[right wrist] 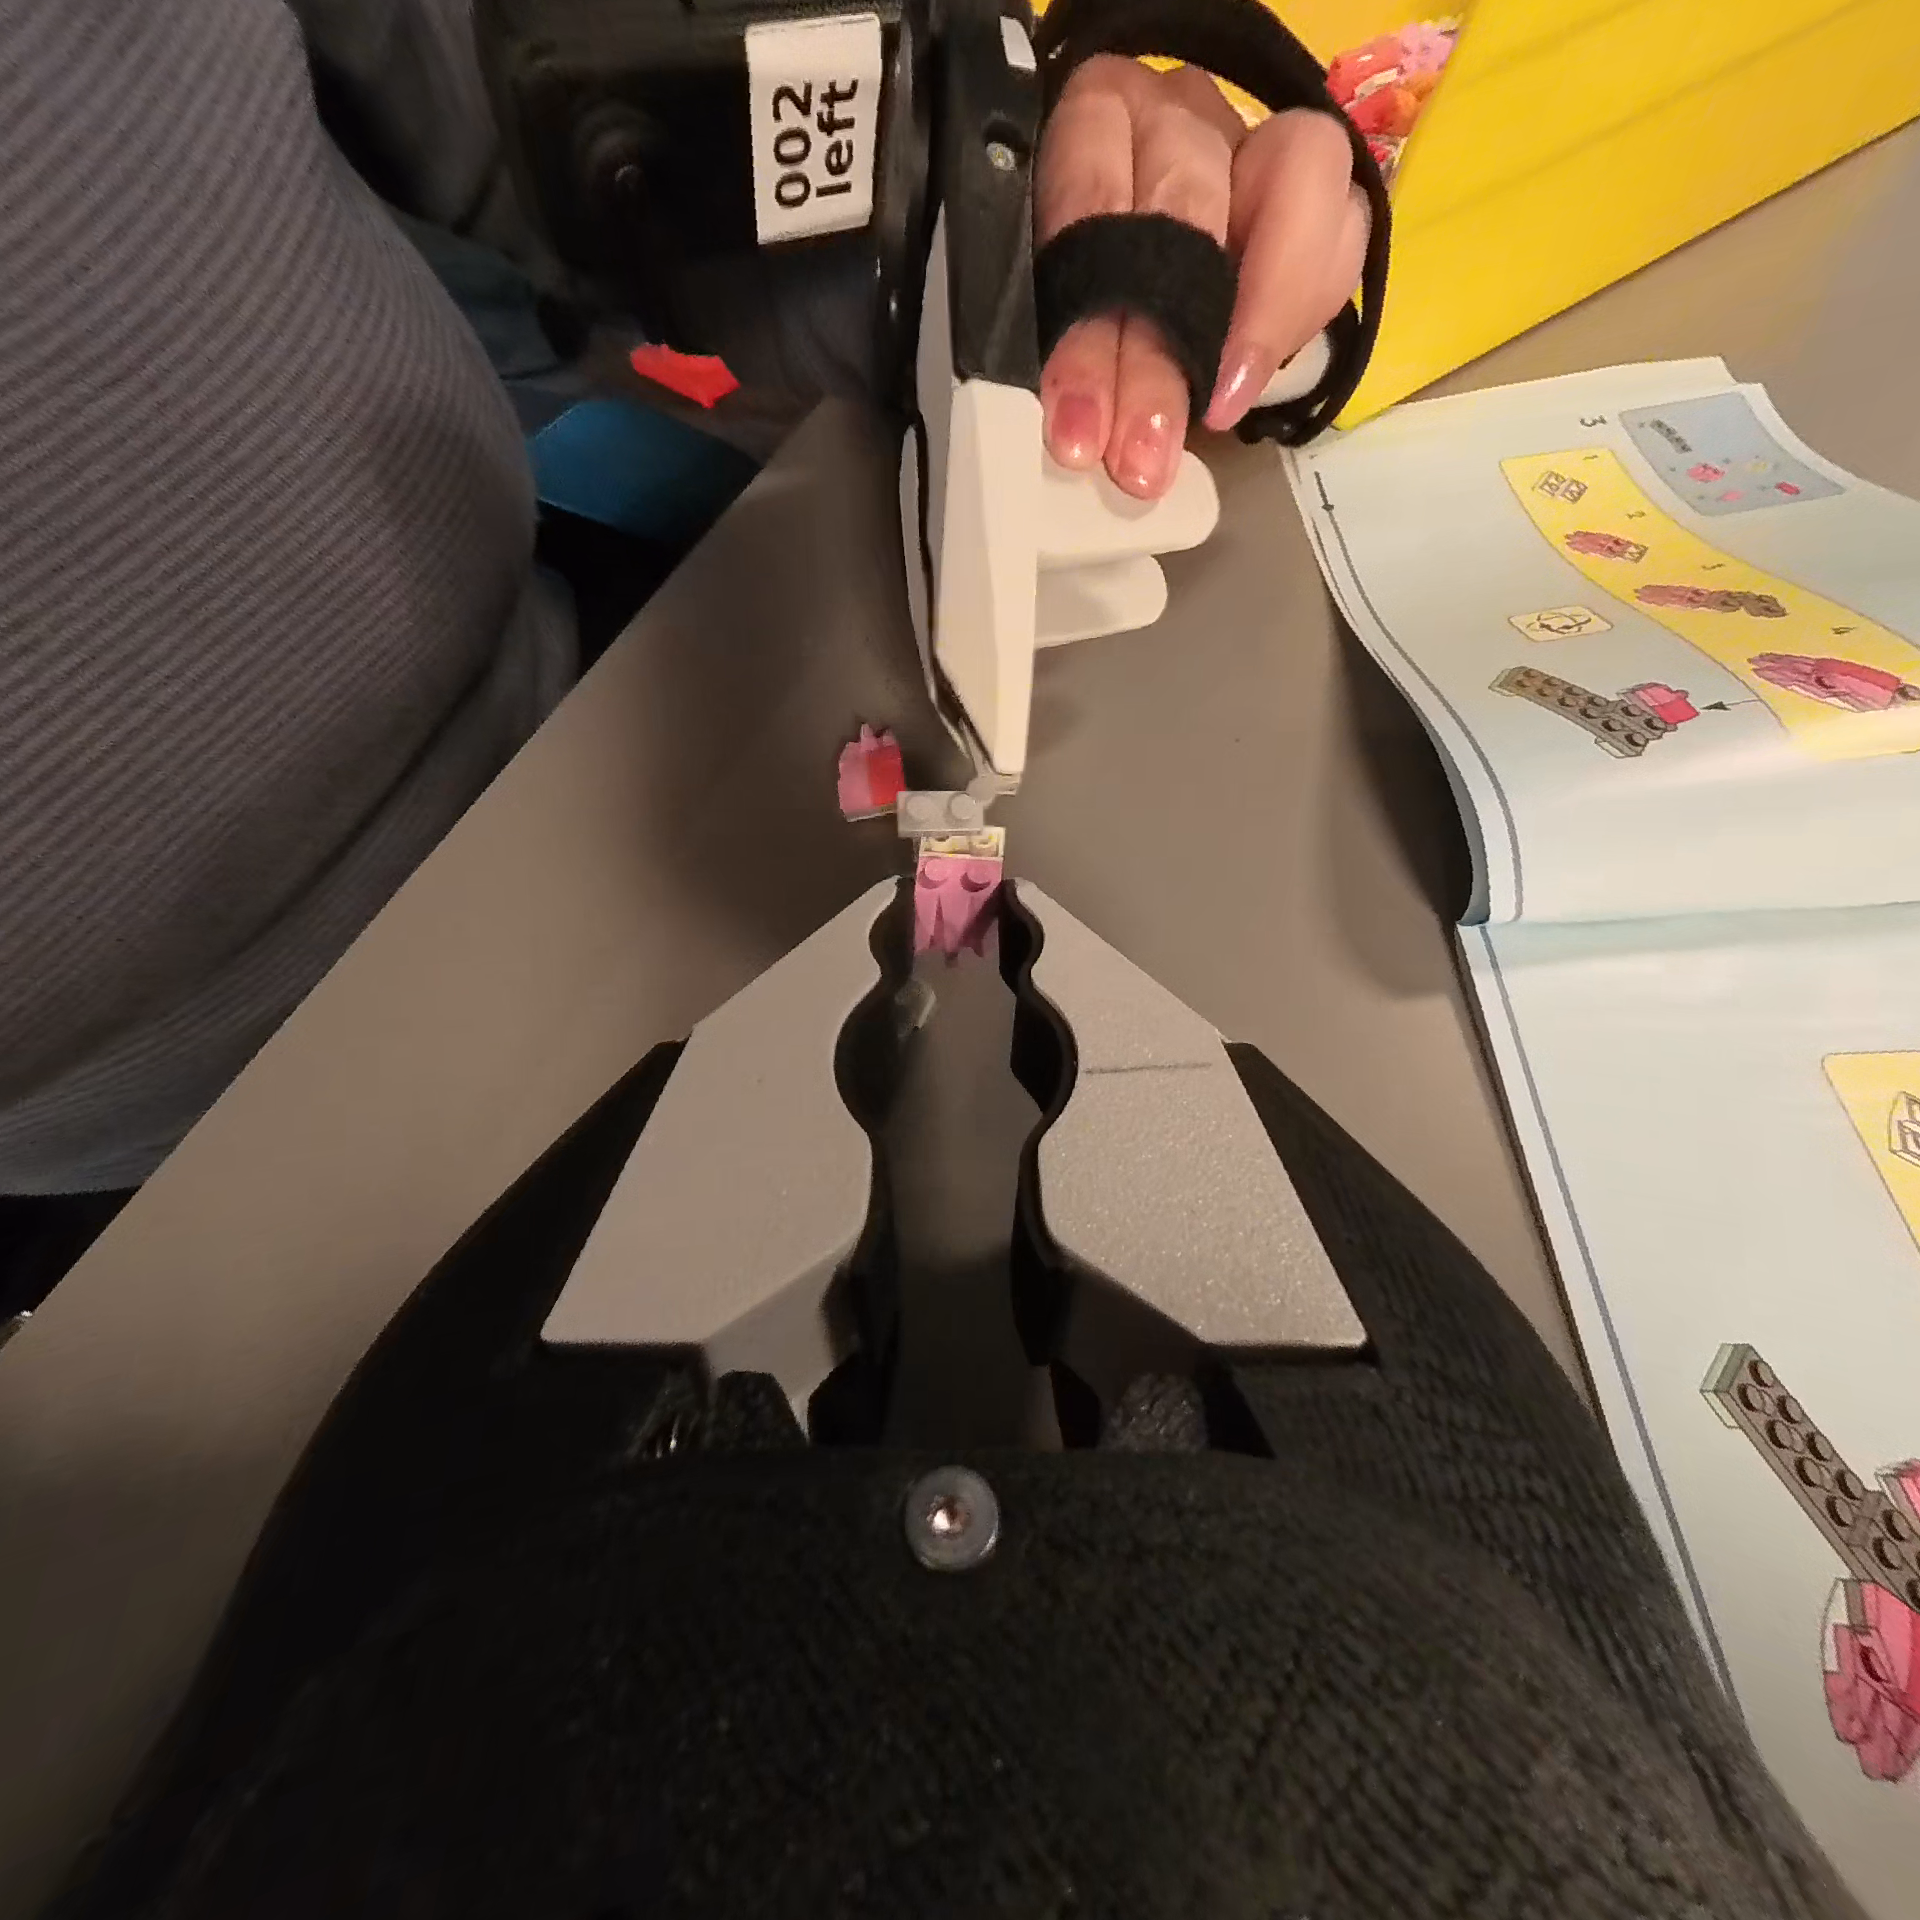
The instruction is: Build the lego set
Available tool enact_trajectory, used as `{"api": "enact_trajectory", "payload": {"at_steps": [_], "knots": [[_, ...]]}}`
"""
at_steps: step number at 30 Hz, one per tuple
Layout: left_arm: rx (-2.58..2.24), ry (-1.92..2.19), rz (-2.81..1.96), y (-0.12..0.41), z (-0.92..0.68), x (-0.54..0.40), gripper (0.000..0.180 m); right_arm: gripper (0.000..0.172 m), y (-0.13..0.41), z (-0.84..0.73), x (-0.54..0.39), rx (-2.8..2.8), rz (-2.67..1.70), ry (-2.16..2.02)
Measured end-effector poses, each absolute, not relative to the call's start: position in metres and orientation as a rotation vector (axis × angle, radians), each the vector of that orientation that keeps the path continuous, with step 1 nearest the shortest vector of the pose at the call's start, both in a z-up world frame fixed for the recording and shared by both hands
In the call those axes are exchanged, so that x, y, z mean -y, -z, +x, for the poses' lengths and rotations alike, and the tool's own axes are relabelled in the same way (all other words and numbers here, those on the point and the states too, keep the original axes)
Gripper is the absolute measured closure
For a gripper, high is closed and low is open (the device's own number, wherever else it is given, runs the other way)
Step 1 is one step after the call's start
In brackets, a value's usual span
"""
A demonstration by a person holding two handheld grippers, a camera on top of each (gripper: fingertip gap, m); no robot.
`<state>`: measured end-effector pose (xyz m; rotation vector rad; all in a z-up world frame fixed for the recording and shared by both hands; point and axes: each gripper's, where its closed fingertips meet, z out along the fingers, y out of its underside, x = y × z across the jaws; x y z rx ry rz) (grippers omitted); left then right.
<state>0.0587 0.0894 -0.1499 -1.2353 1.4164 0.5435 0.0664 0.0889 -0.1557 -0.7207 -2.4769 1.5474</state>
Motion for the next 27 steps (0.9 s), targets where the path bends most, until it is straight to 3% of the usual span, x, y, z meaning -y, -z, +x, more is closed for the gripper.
{"api": "enact_trajectory", "payload": {"at_steps": [27], "knots": [[-1.369, -0.633, -1.089, 0.125, 0.074, -0.086, 0.177, 0.158, 0.12, 0.083, -0.082, 2.39, -0.746, -2.043]]}}
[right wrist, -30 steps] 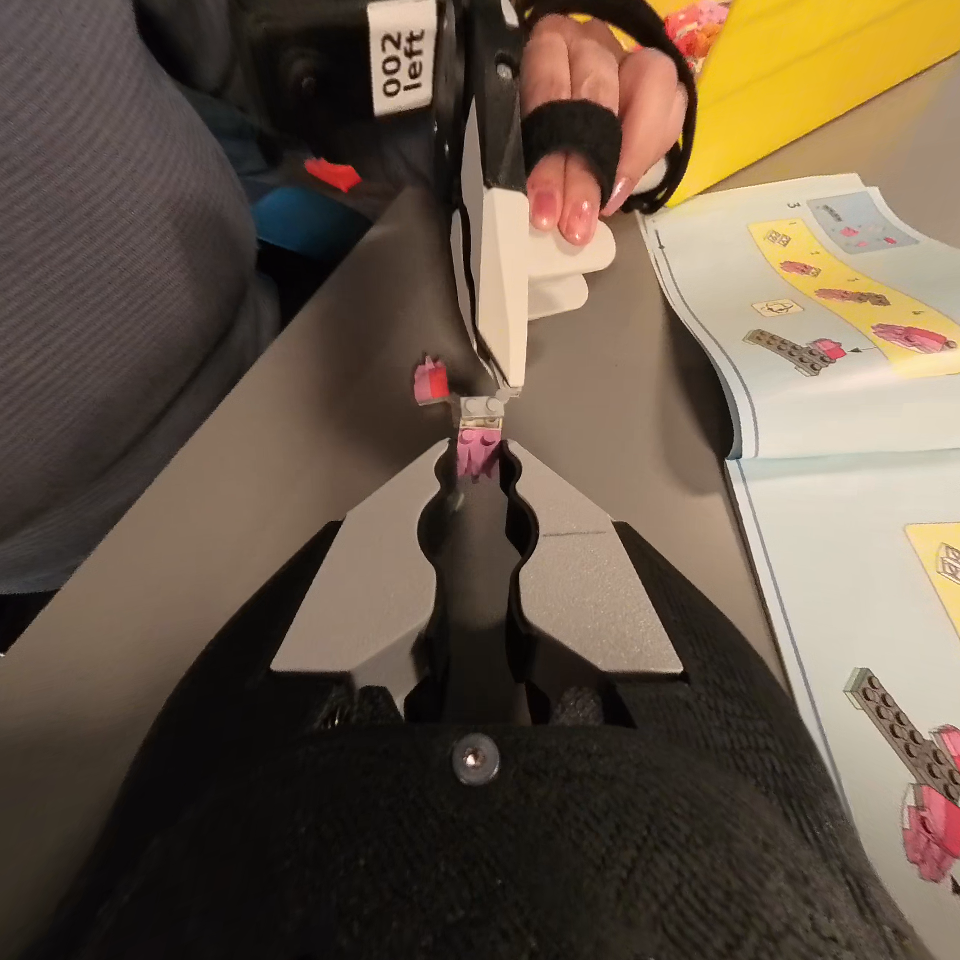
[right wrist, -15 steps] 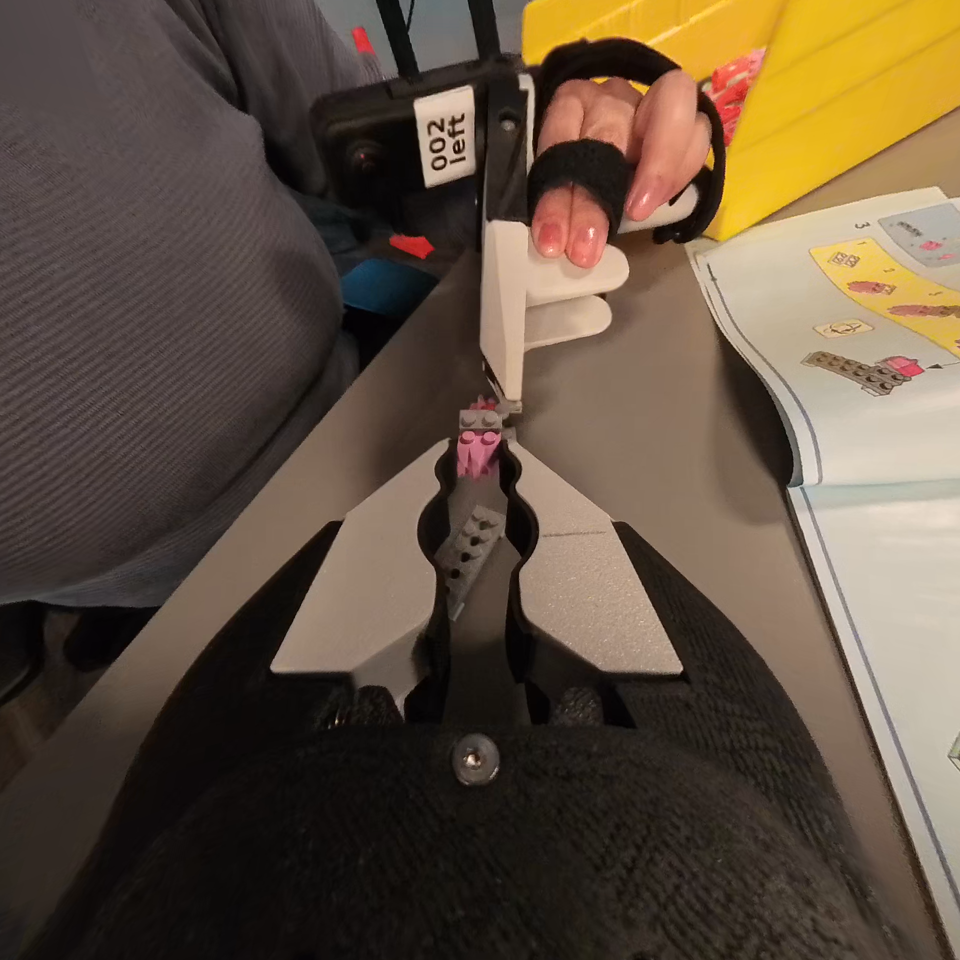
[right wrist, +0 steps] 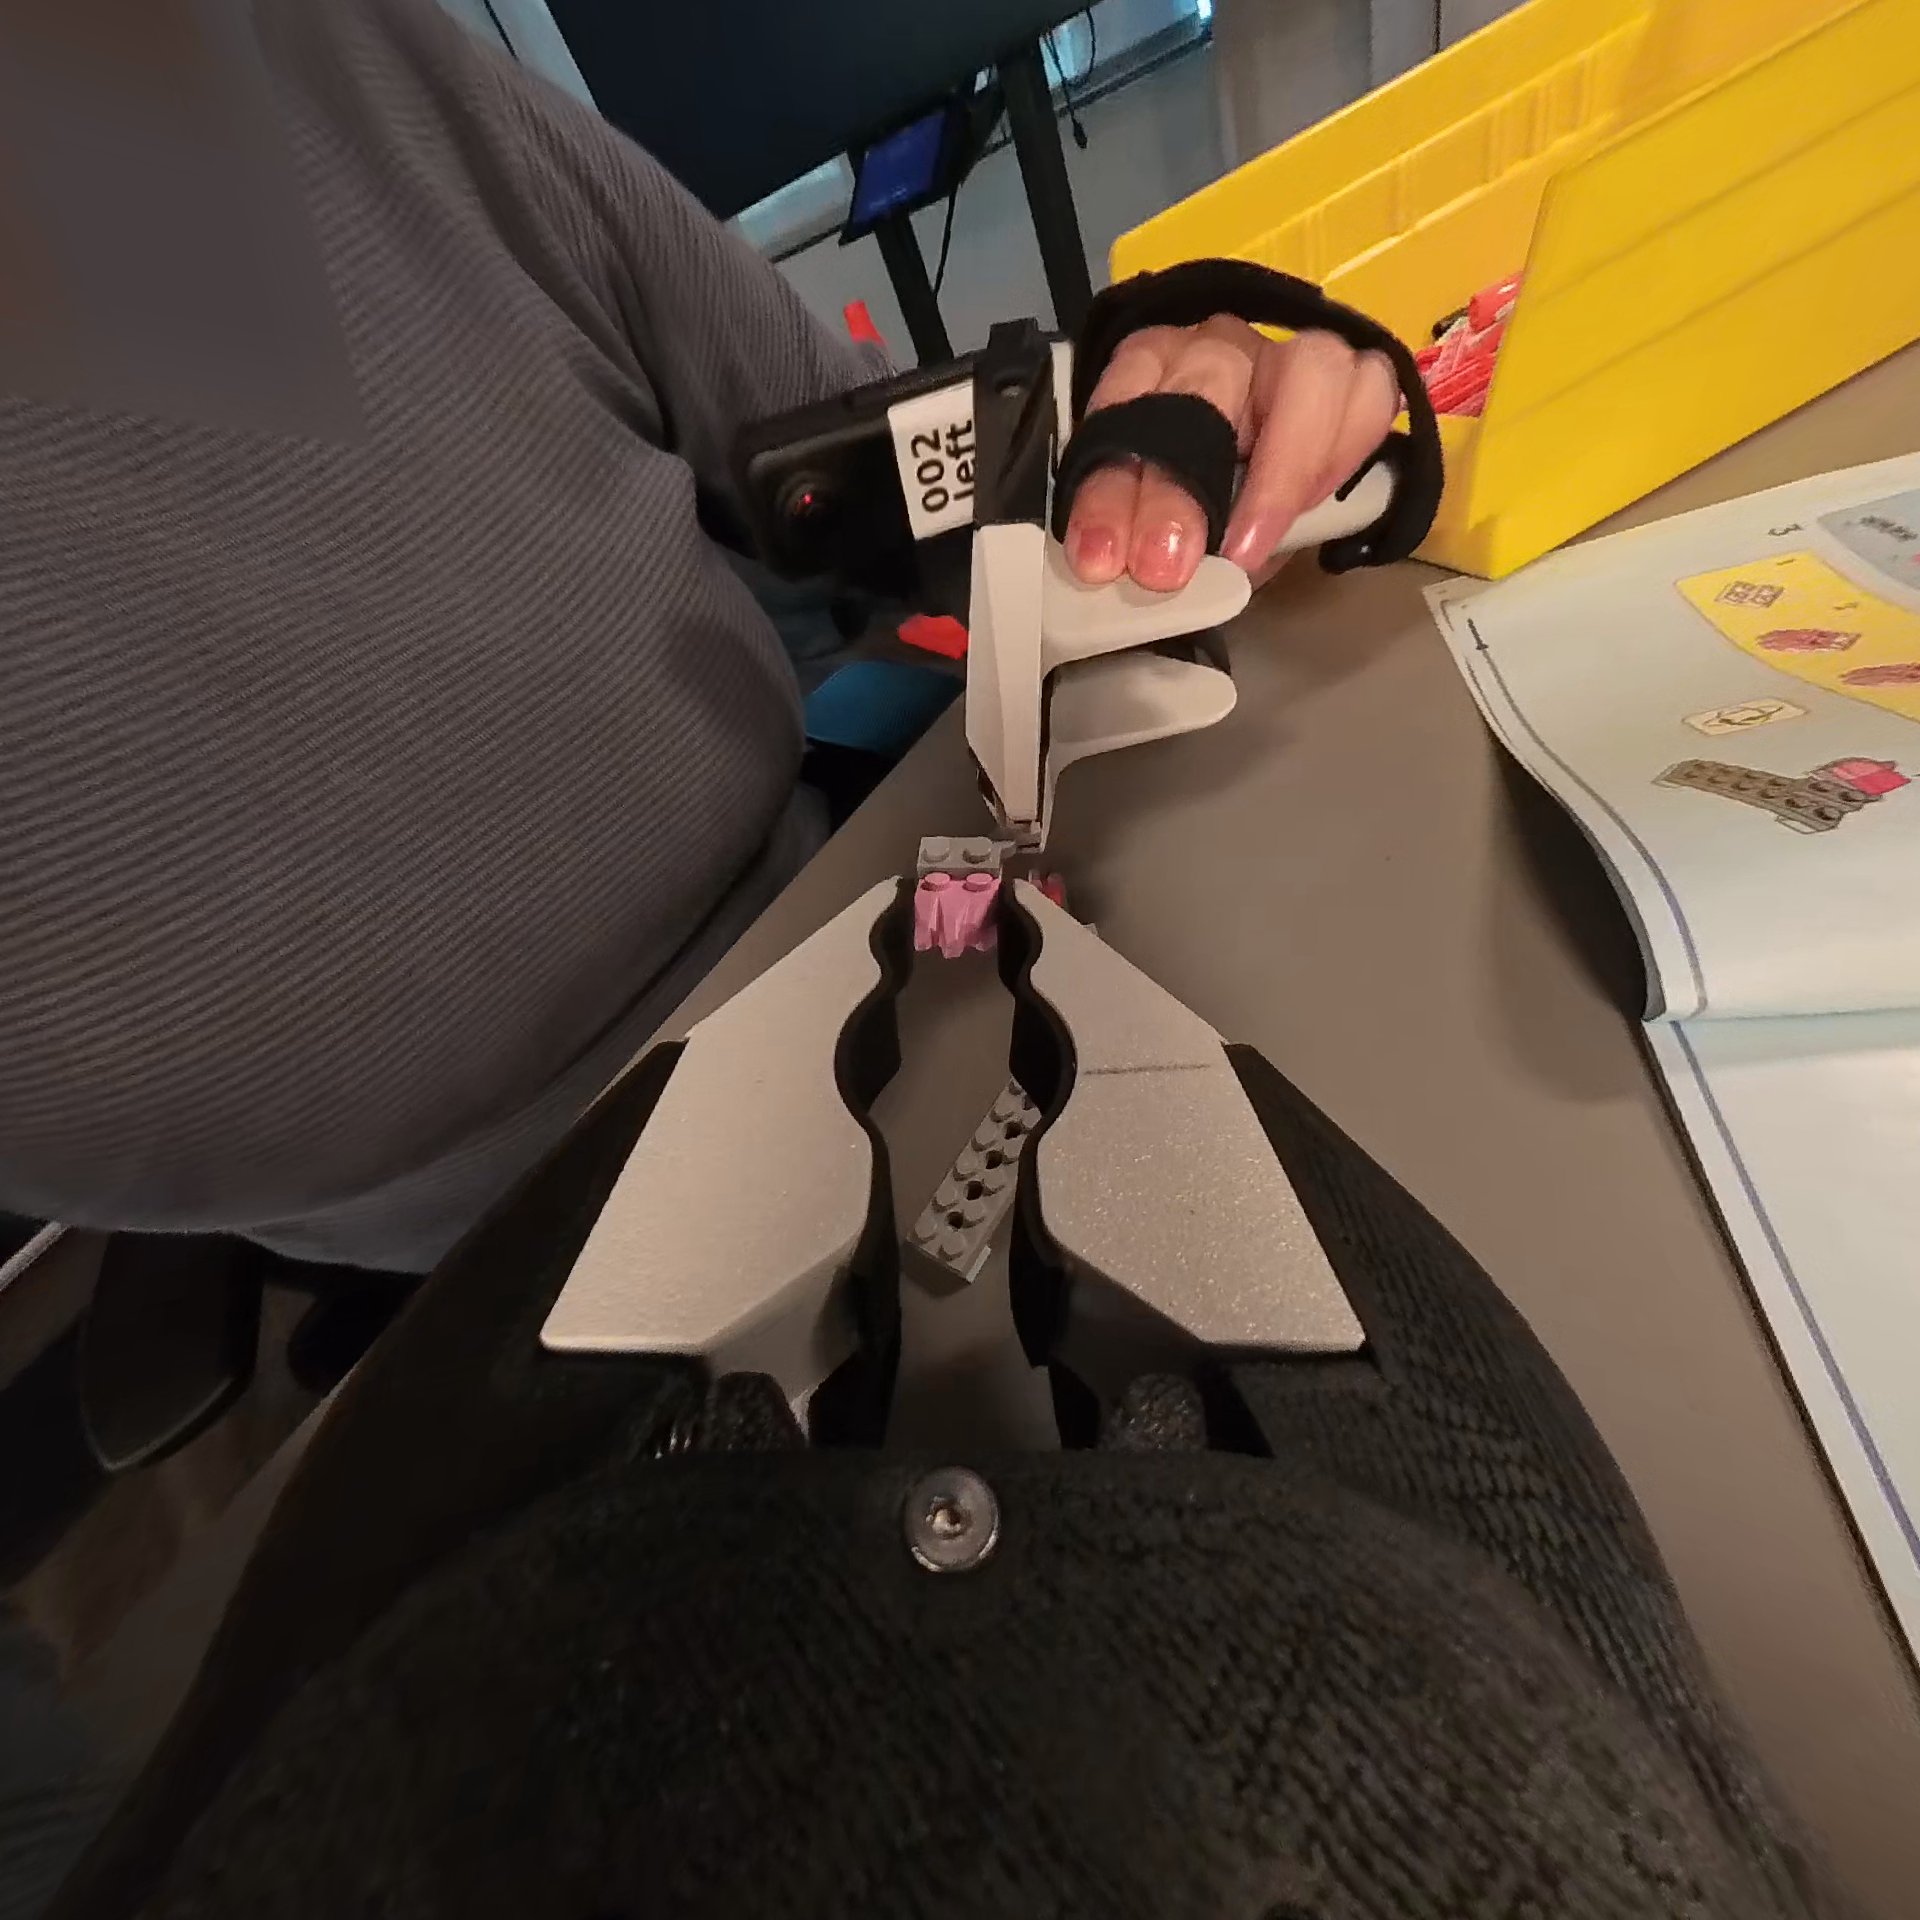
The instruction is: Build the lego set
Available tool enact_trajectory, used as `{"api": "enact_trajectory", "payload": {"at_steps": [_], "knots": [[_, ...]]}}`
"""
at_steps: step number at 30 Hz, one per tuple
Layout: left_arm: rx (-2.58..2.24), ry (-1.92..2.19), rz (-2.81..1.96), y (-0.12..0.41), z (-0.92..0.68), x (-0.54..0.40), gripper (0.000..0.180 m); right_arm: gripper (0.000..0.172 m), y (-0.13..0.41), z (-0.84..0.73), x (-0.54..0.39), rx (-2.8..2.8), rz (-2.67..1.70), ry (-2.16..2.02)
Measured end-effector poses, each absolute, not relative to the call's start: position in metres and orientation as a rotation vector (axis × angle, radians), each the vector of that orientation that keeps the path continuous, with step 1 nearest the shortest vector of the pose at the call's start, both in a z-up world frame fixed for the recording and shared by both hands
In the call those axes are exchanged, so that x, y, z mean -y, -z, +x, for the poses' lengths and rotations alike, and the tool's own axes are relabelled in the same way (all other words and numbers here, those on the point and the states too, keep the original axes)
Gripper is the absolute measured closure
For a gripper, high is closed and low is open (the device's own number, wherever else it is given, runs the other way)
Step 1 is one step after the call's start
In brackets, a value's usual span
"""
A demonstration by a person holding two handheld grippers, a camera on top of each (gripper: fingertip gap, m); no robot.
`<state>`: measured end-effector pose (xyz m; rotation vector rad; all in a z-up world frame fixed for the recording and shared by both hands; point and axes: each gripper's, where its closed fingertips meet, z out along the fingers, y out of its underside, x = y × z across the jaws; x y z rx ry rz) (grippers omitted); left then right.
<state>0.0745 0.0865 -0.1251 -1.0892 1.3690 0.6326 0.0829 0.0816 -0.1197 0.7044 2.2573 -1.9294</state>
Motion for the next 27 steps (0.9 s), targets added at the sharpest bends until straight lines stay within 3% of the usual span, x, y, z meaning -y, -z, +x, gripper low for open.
{"api": "enact_trajectory", "payload": {"at_steps": [14, 27], "knots": [[-1.347, -0.64, -1.151, 0.133, 0.064, -0.091, 0.17, 0.158, 0.12, 0.072, -0.087, -2.268, 0.827, 1.969], [-1.366, -0.743, -1.11, 0.12, 0.064, -0.092, 0.177, 0.158, 0.13, 0.074, -0.088, -2.438, 0.928, 1.897]]}}
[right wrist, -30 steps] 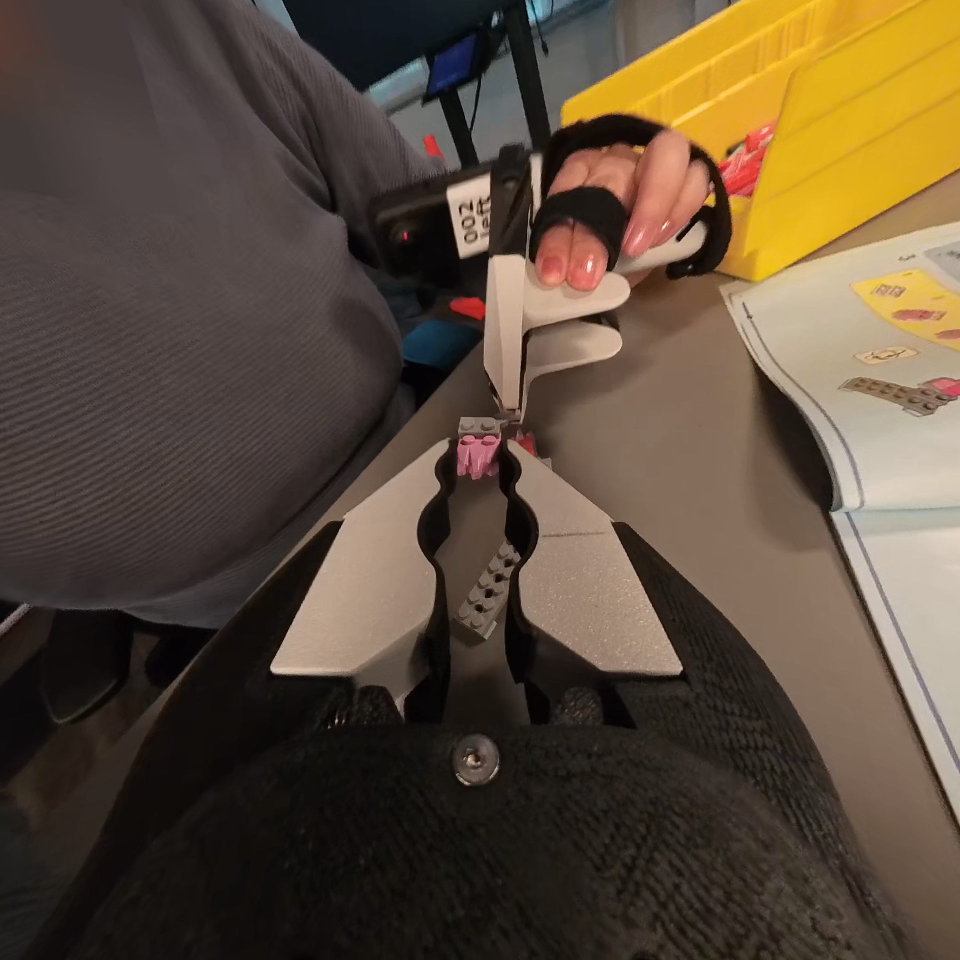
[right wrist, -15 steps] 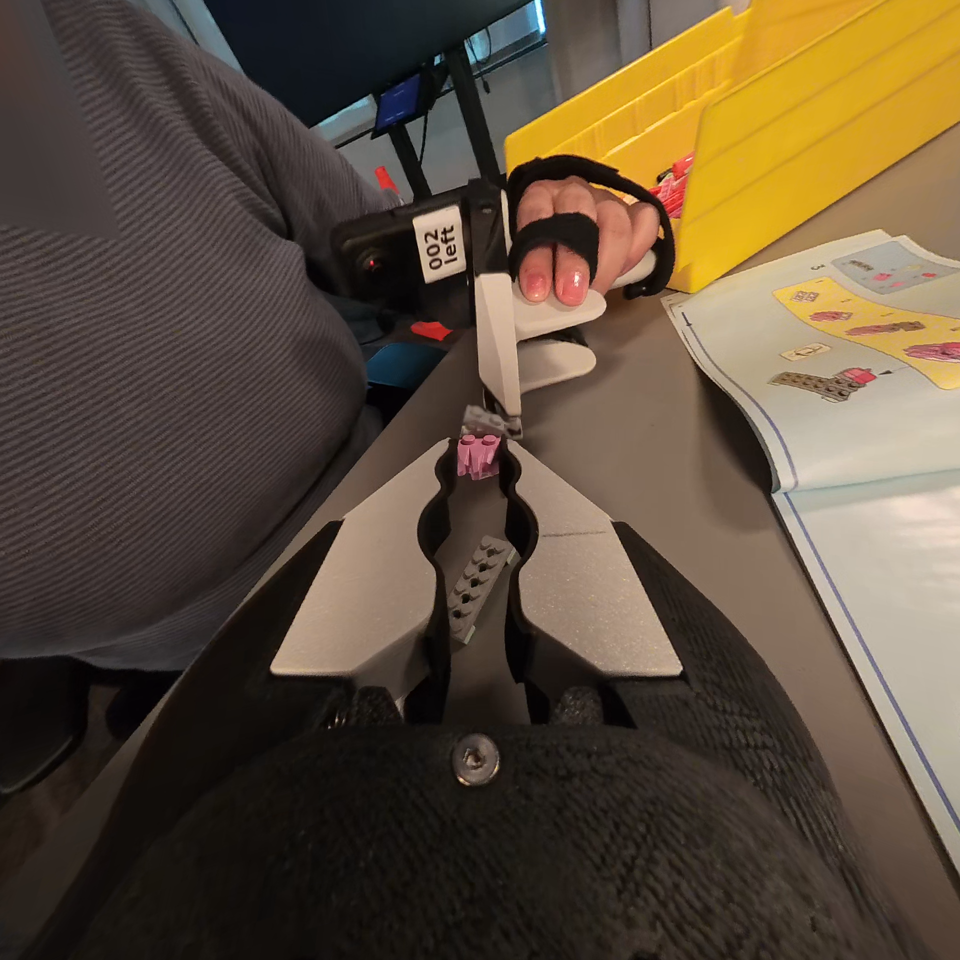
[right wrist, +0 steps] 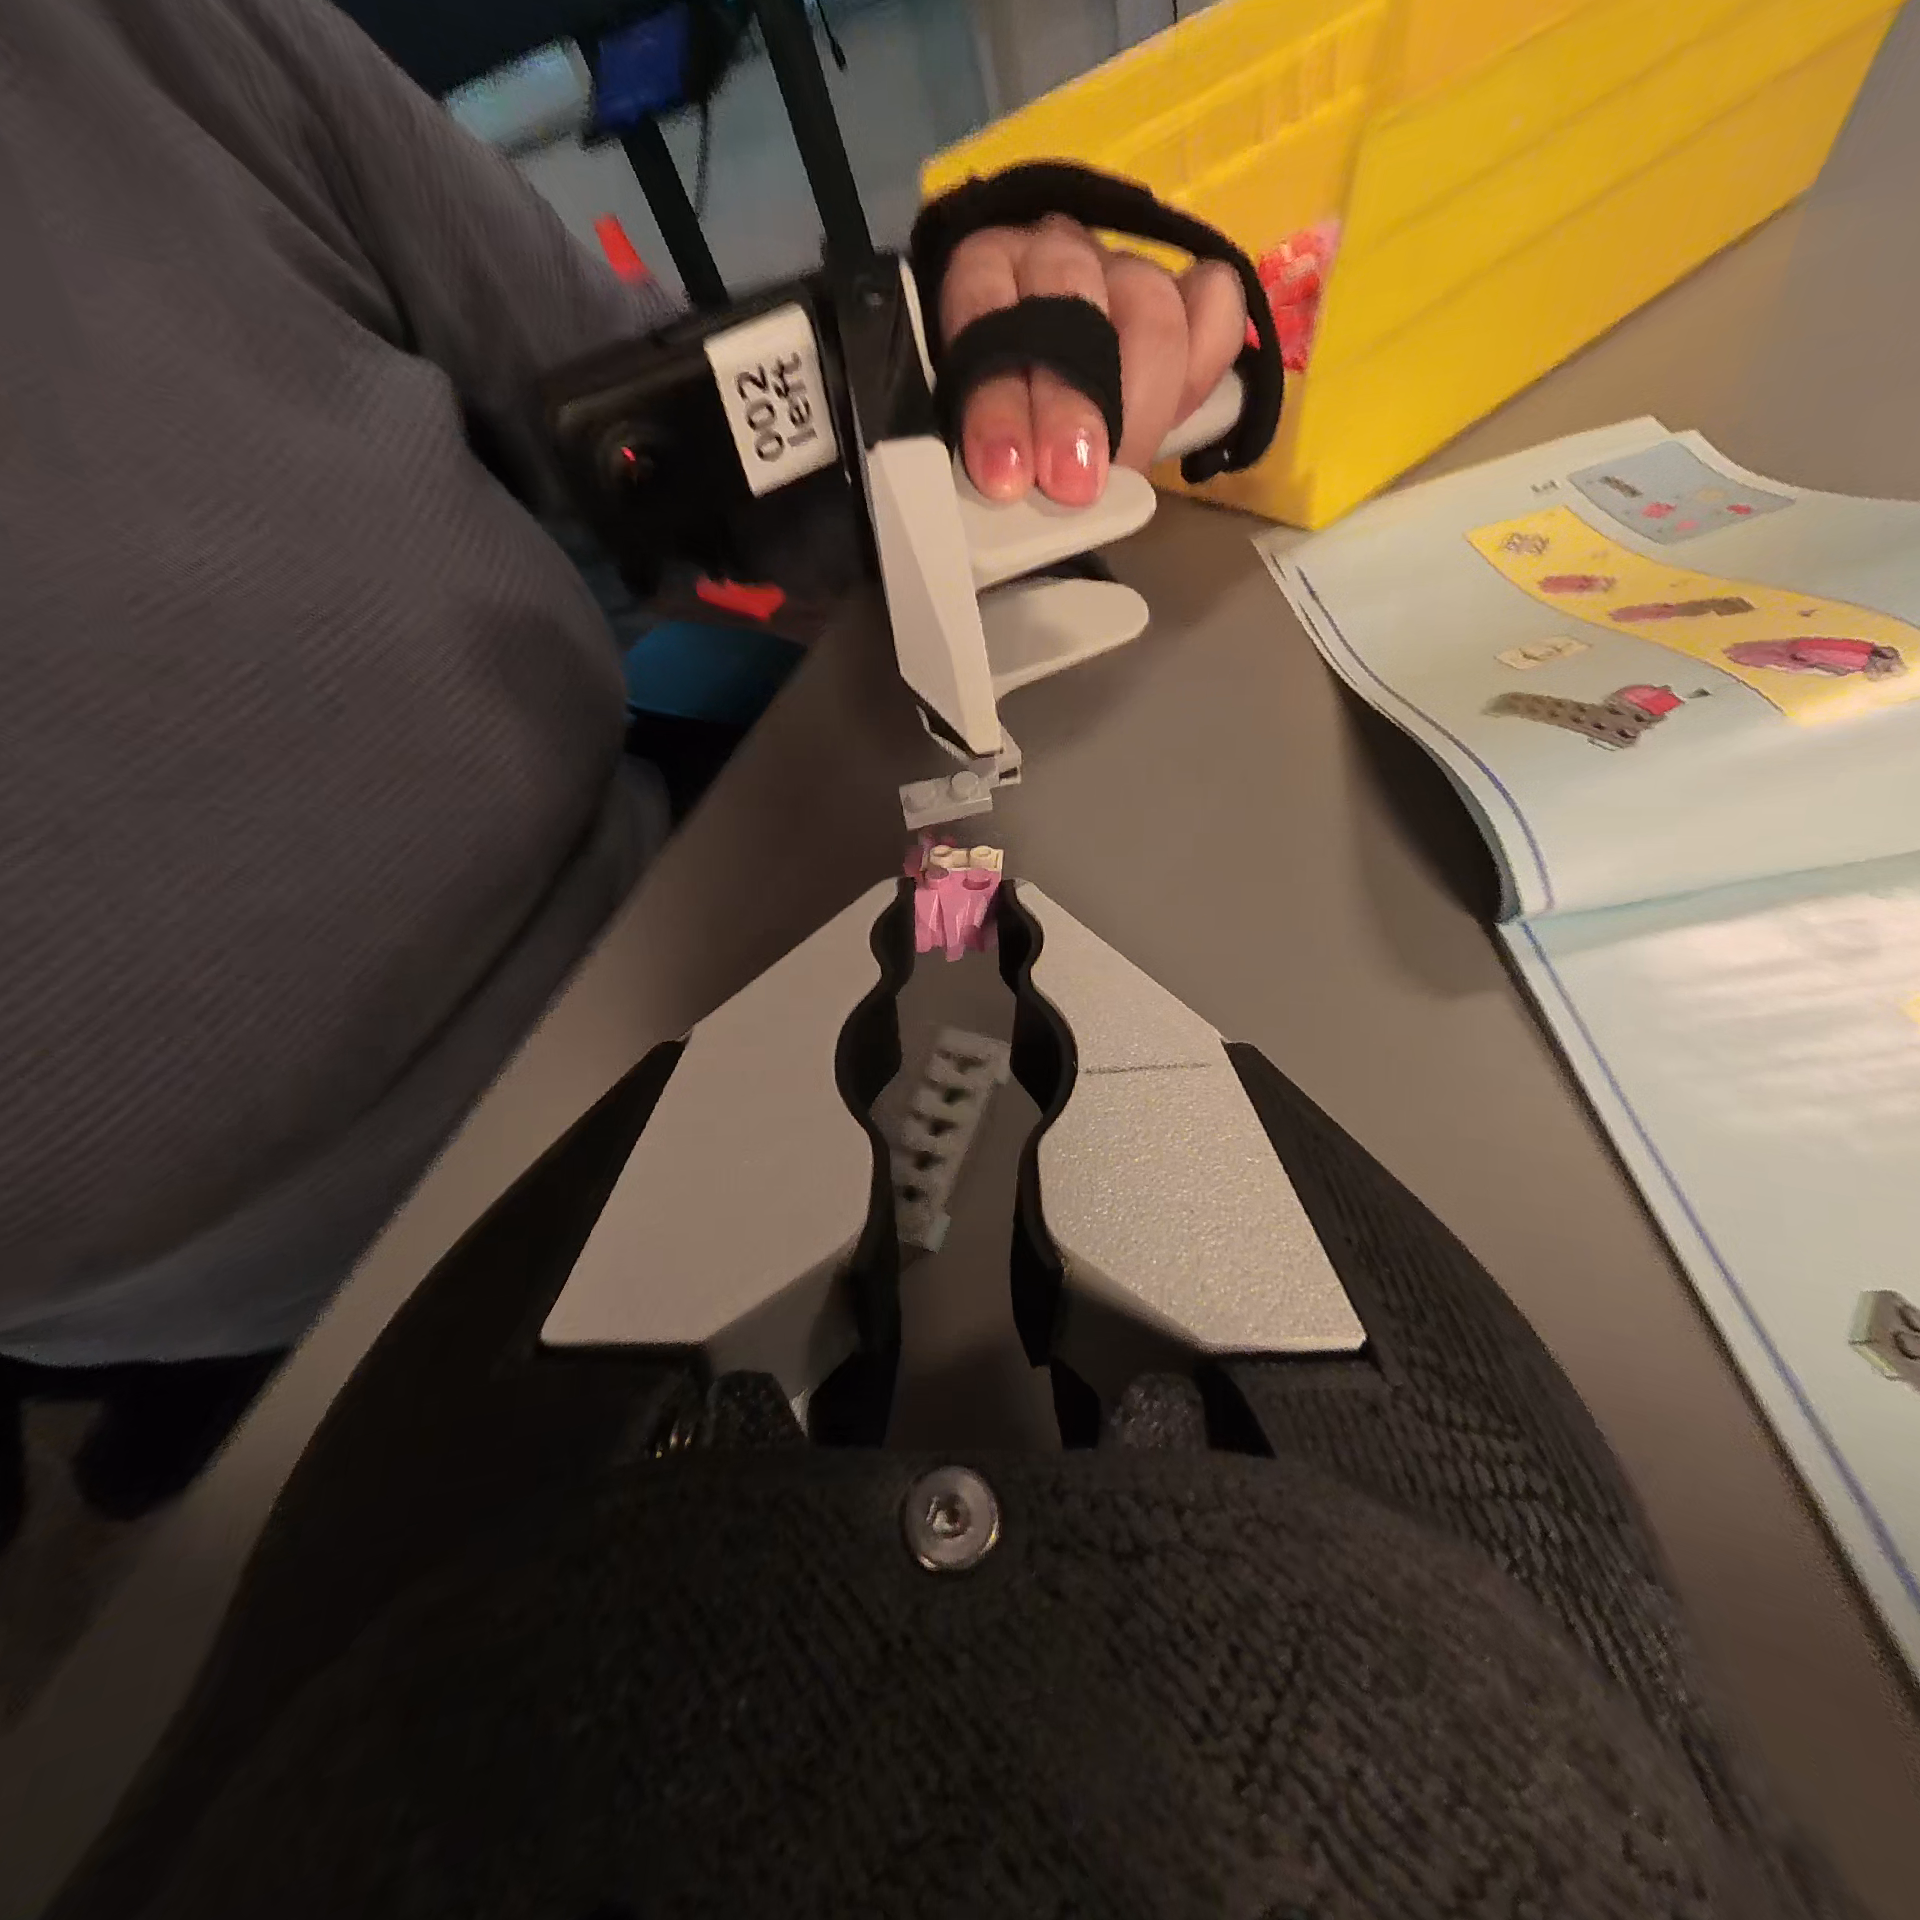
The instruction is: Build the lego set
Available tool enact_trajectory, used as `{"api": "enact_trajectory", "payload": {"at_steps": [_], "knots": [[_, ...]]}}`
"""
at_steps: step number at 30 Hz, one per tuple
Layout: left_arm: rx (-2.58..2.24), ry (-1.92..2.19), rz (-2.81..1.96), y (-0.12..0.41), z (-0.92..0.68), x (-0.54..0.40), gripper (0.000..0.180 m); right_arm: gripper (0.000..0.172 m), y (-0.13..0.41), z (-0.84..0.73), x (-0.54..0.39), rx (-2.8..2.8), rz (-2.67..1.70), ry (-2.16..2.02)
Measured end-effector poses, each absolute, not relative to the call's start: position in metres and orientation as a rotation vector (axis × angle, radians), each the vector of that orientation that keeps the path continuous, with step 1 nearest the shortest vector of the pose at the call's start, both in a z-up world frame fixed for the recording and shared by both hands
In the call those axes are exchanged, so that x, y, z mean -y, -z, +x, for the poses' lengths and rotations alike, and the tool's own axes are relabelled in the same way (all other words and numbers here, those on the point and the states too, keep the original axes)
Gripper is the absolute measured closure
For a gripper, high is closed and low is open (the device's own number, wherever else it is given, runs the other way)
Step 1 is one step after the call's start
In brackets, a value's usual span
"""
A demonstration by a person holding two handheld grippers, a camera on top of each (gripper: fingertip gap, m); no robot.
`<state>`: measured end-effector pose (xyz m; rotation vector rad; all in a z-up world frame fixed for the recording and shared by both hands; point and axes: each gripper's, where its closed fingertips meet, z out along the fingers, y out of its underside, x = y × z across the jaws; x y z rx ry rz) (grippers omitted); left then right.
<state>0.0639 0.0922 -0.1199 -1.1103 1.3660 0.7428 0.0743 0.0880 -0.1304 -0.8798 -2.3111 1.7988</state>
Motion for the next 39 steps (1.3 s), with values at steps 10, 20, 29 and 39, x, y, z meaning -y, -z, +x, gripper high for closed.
{"api": "enact_trajectory", "payload": {"at_steps": [10, 20, 29, 39], "knots": [[-1.382, -0.61, -1.216, 0.092, 0.086, -0.096, 0.177, 0.158, 0.107, 0.091, -0.102, 2.019, -0.923, -1.831], [-1.419, -0.817, -1.271, 0.113, 0.067, -0.116, 0.177, 0.158, 0.151, 0.083, -0.134, 2.146, -0.975, -1.239], [-1.358, -0.605, -1.198, 0.106, 0.092, -0.117, 0.177, 0.158, 0.108, 0.1, -0.113, 2.011, -0.946, -1.856], [-1.531, -0.444, -1.187, 0.073, 0.111, -0.109, 0.177, 0.158, 0.073, 0.117, -0.097, 1.924, -0.762, -2.108]]}}
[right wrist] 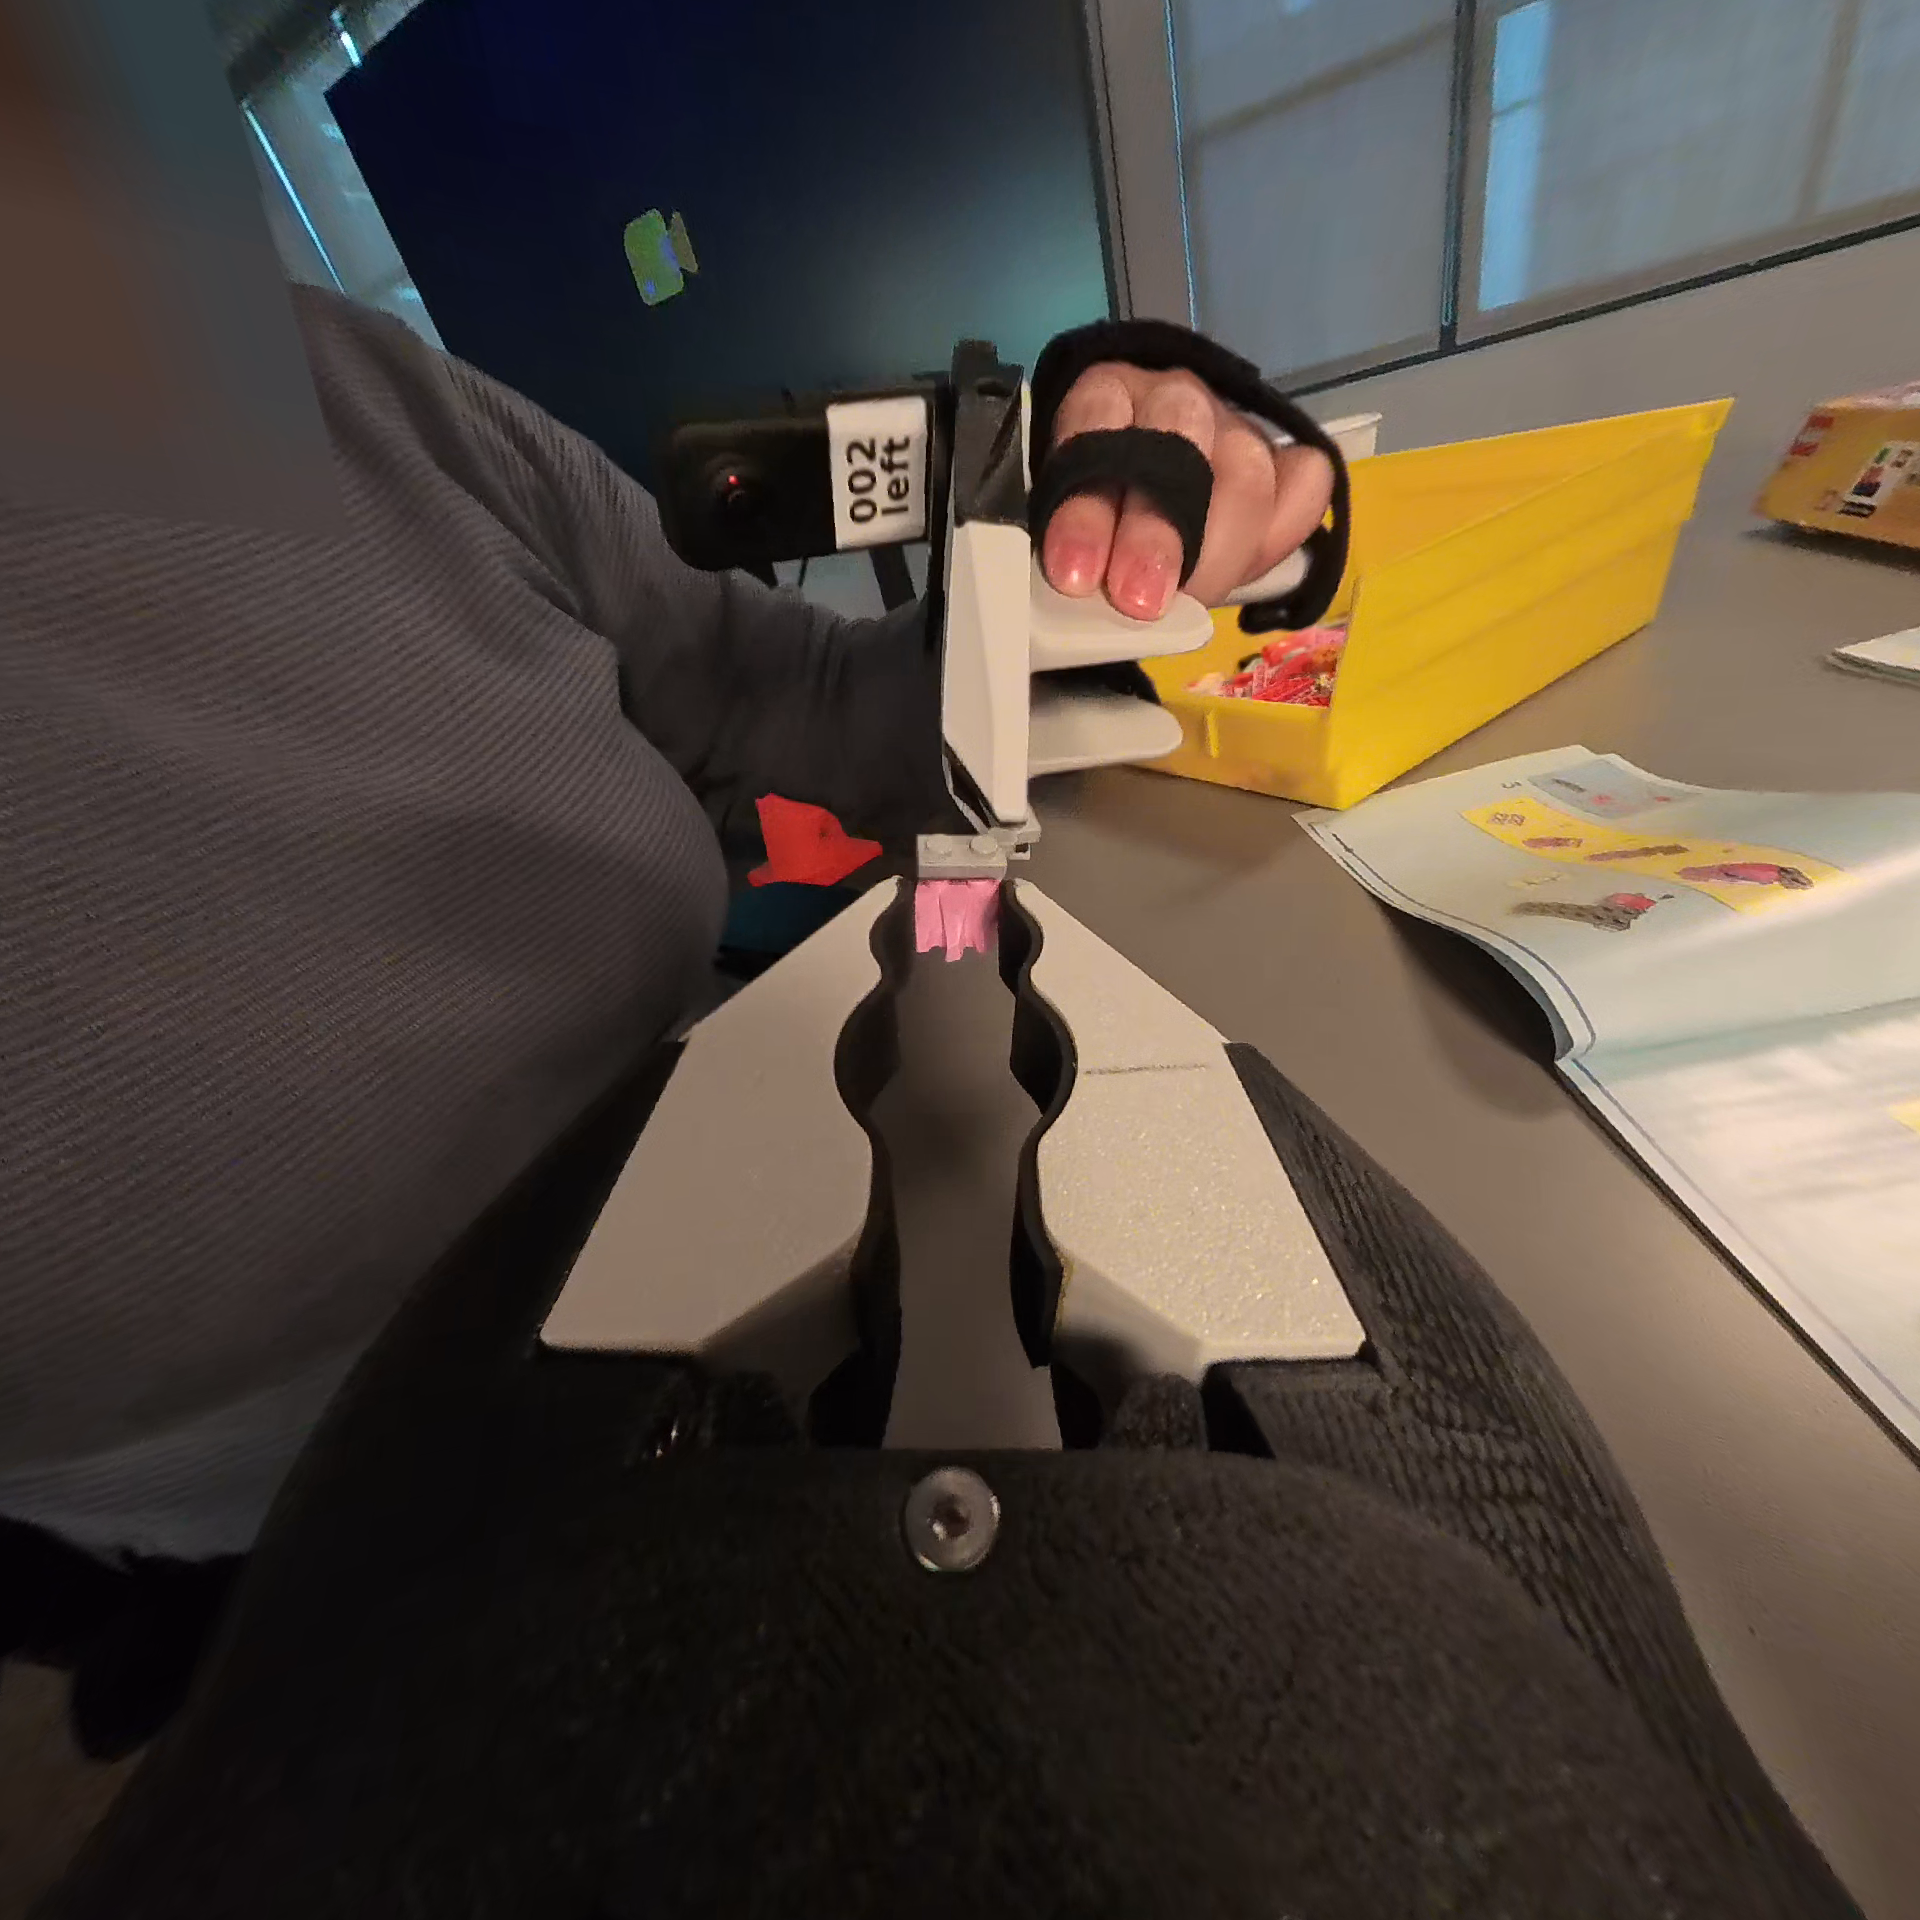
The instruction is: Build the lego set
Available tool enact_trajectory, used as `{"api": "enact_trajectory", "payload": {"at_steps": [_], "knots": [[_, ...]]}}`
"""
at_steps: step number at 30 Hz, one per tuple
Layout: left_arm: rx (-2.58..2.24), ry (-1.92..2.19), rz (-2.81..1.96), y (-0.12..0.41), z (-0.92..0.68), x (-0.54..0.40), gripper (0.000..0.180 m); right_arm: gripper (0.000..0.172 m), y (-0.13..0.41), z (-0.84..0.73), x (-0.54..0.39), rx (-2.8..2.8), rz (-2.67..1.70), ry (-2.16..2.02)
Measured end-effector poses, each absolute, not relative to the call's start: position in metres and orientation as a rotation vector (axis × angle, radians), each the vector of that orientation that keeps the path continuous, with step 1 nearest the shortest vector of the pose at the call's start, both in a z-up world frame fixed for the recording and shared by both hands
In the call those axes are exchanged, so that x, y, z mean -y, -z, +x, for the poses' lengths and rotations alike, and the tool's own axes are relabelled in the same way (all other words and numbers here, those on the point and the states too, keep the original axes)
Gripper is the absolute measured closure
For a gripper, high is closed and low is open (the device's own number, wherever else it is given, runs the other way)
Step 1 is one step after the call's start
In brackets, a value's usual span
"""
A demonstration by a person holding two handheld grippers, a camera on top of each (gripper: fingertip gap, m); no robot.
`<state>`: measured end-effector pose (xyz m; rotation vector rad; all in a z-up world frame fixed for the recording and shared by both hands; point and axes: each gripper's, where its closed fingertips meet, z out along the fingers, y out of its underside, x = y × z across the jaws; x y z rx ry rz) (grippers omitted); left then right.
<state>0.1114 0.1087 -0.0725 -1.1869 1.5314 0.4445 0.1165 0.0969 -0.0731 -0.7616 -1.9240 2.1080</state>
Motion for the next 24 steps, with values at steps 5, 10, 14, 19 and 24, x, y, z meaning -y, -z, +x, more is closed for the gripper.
{"api": "enact_trajectory", "payload": {"at_steps": [5, 10, 14, 19, 24], "knots": [[-1.664, -0.454, -1.175, 0.071, 0.113, -0.107, 0.177, 0.158, 0.07, 0.118, -0.097, 1.919, -0.738, -2.103], [-1.744, -0.427, -1.182, 0.066, 0.114, -0.102, 0.176, 0.158, 0.065, 0.122, -0.096, 1.906, -0.705, -2.126], [-1.857, -0.474, -1.217, 0.073, 0.112, -0.099, 0.164, 0.158, 0.057, 0.125, -0.097, 1.874, -0.672, -2.164], [-1.849, -0.505, -1.186, 0.066, 0.114, -0.102, 0.177, 0.158, 0.055, 0.126, -0.098, 1.869, -0.661, -2.152], [-1.812, -0.502, -1.197, 0.065, 0.114, -0.102, 0.163, 0.158, 0.057, 0.124, -0.101, 1.867, -0.671, -2.105]]}}
